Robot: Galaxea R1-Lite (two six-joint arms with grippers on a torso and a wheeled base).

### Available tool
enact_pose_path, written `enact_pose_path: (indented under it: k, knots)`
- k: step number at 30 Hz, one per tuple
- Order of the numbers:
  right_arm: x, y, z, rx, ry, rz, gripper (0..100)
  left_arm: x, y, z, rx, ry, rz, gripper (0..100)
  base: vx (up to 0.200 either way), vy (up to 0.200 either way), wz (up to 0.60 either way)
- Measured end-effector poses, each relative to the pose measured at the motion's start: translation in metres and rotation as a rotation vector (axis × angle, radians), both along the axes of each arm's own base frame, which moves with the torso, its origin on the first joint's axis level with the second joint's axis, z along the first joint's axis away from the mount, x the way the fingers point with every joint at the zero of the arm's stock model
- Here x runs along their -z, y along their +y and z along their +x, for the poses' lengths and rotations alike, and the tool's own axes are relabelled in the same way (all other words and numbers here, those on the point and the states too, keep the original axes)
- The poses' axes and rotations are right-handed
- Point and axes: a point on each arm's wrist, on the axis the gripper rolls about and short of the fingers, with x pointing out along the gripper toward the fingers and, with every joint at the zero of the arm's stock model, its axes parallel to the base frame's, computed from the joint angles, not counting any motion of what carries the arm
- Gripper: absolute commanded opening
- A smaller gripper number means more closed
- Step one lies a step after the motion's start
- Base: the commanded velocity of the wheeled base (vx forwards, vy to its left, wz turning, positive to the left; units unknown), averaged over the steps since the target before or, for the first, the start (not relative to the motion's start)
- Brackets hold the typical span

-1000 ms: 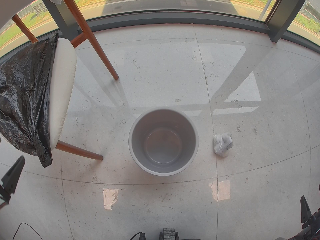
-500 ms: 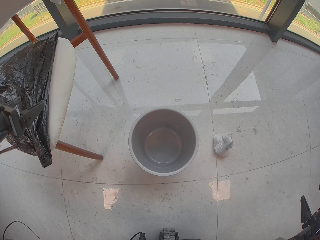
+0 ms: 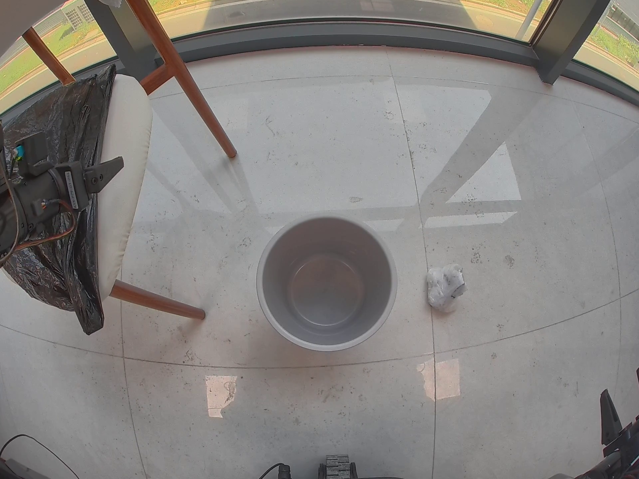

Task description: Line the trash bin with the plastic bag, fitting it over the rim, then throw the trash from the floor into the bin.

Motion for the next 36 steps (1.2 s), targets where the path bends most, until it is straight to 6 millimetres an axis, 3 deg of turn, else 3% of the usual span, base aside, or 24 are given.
enact_pose_path:
  k: [12,23,24,36]
  knots:
    - [0.000,0.000,0.000,0.000,0.000,0.000,100,-0.004,0.005,0.041,-0.025,-0.003,-0.008,100,0.000,0.000,0.00]
    - [0.000,0.000,0.000,0.000,0.001,-0.001,100,-0.008,0.008,0.051,-0.052,-0.010,-0.006,100,0.000,0.000,0.00]
    - [0.000,0.000,0.000,0.000,0.000,0.000,100,-0.007,0.008,0.051,-0.052,-0.009,-0.006,0,0.000,0.000,0.00]
    - [0.000,0.000,0.000,0.000,0.000,0.000,100,0.004,0.006,0.048,-0.050,0.042,-0.005,0,0.000,0.000,0.00]
